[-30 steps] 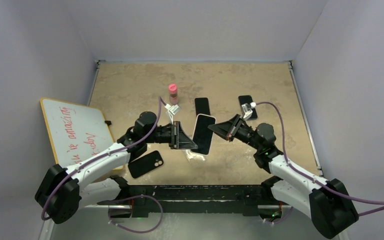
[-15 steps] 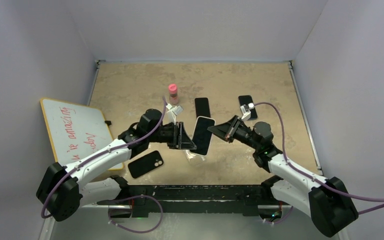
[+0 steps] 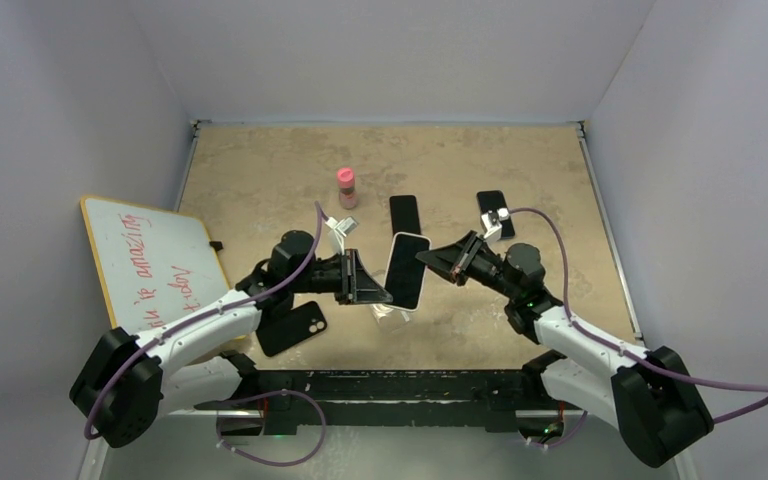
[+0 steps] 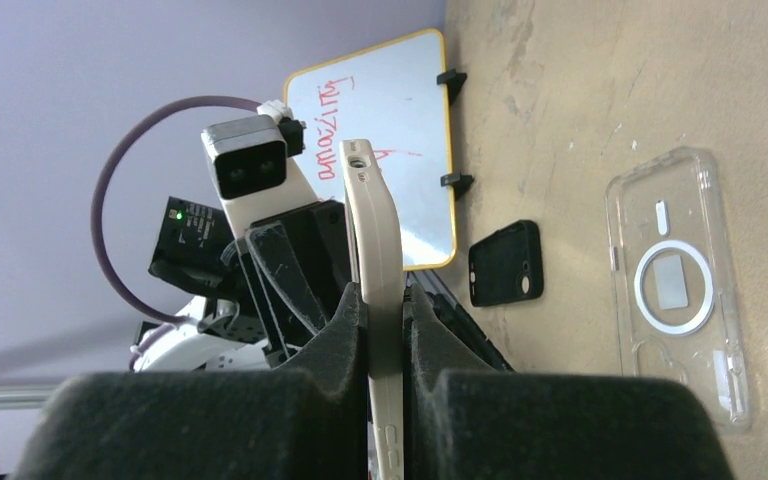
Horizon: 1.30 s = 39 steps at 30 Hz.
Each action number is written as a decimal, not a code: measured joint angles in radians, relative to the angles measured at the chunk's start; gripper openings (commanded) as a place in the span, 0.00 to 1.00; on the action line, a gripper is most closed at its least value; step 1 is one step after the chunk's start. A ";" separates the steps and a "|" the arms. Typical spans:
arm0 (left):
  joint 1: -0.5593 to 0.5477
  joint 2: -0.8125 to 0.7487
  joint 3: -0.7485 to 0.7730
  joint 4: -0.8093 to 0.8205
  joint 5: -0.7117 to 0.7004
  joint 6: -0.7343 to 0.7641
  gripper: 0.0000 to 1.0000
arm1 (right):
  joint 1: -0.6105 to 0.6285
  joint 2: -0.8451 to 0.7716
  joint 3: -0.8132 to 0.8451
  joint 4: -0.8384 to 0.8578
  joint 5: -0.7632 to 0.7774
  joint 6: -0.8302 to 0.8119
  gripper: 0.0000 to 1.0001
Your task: Put the phone into the phone case
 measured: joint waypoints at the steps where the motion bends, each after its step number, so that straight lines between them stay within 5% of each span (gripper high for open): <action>1: 0.001 0.000 0.000 0.008 0.002 -0.015 0.00 | -0.002 -0.001 -0.001 0.003 0.002 -0.002 0.00; 6: 0.005 0.018 0.015 -0.018 0.006 -0.016 0.04 | -0.006 0.003 -0.002 0.003 -0.005 -0.016 0.00; 9: 0.005 0.019 0.023 -0.049 0.000 -0.005 0.37 | -0.006 0.018 -0.002 0.001 -0.011 -0.021 0.00; 15: -0.002 0.000 0.113 -0.299 -0.140 0.154 0.80 | -0.006 0.016 0.014 -0.080 -0.012 -0.075 0.00; 24: -0.001 -0.114 0.341 -0.636 -0.418 0.430 0.88 | -0.010 0.084 0.200 -0.447 -0.026 -0.404 0.00; 35: -0.001 -0.170 0.358 -0.737 -0.624 0.620 0.88 | -0.113 0.308 0.347 -0.826 0.051 -0.779 0.00; 39: -0.001 -0.170 0.353 -0.760 -0.668 0.647 0.88 | -0.165 0.406 0.382 -0.887 0.035 -0.850 0.10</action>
